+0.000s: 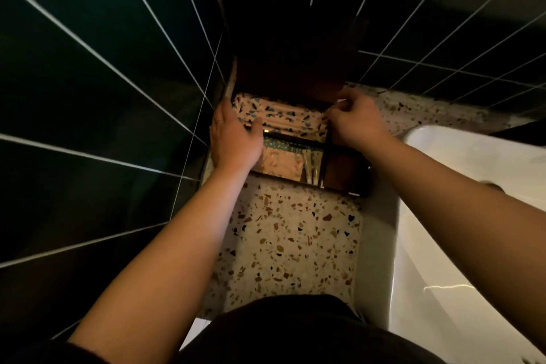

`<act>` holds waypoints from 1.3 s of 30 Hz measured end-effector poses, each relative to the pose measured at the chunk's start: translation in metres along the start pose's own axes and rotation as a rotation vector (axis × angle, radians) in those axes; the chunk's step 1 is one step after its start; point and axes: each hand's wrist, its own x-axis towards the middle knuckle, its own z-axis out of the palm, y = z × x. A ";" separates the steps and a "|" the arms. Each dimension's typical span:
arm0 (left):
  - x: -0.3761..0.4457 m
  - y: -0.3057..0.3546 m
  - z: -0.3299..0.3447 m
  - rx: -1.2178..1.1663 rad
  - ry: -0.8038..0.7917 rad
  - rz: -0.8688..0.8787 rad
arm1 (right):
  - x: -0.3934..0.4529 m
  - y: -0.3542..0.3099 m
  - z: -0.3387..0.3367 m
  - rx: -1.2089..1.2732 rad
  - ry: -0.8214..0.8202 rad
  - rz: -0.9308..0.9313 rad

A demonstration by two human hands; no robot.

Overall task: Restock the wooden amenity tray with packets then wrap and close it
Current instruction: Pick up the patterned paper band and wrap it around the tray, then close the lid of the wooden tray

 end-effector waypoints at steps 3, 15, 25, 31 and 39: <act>0.018 0.020 -0.006 -0.188 -0.047 0.011 | 0.003 -0.004 -0.013 0.054 0.055 0.031; 0.068 0.069 -0.029 -0.447 -0.123 0.028 | 0.009 -0.035 -0.026 0.304 -0.085 0.119; 0.025 0.062 -0.049 -0.581 -0.132 0.007 | -0.028 -0.025 -0.033 0.557 -0.055 0.185; -0.015 0.041 -0.063 -0.602 -0.028 -0.080 | -0.056 -0.010 -0.020 0.688 -0.067 0.313; -0.035 0.002 -0.059 -0.416 -0.047 -0.135 | -0.080 0.016 0.011 0.576 -0.041 0.459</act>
